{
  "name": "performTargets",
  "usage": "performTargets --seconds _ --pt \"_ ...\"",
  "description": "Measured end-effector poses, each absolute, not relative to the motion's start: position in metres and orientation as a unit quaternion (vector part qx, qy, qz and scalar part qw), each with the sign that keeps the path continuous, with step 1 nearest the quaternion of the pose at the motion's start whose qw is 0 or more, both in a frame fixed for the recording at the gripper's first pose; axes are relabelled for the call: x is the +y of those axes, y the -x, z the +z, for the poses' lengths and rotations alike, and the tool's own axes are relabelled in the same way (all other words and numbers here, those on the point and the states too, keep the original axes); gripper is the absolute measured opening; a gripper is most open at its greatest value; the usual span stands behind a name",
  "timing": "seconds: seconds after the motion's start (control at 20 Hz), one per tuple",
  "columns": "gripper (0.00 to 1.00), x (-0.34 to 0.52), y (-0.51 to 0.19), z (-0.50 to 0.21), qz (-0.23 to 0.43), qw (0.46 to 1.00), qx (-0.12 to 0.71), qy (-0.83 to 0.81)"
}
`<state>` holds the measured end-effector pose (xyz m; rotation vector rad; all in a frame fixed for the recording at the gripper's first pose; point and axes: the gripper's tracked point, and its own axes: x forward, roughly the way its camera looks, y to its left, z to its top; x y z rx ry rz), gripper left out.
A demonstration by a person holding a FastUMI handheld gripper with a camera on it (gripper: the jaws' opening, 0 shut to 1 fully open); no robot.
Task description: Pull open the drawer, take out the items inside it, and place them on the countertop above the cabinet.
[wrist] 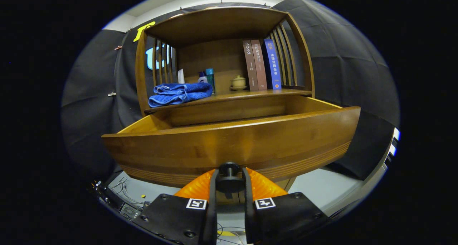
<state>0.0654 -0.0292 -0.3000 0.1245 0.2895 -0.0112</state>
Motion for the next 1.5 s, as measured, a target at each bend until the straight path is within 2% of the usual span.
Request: performTargets --seconds 0.35,0.5,0.65,0.95,1.25,1.5 --pt "0.35 -0.028 -0.066 -0.304 -0.004 0.988 0.145 -0.049" --pt "0.47 -0.029 -0.063 -0.304 0.001 0.987 0.150 -0.050" --pt "1.00 -0.038 -0.058 -0.292 -0.007 0.988 0.151 -0.041" --pt "0.97 -0.059 -0.038 -0.215 -0.021 0.988 0.145 -0.045" --pt "0.98 -0.070 -0.067 -0.132 -0.018 0.987 0.148 -0.061" --pt "0.98 -0.072 -0.130 -0.139 -0.008 0.968 0.250 -0.034"
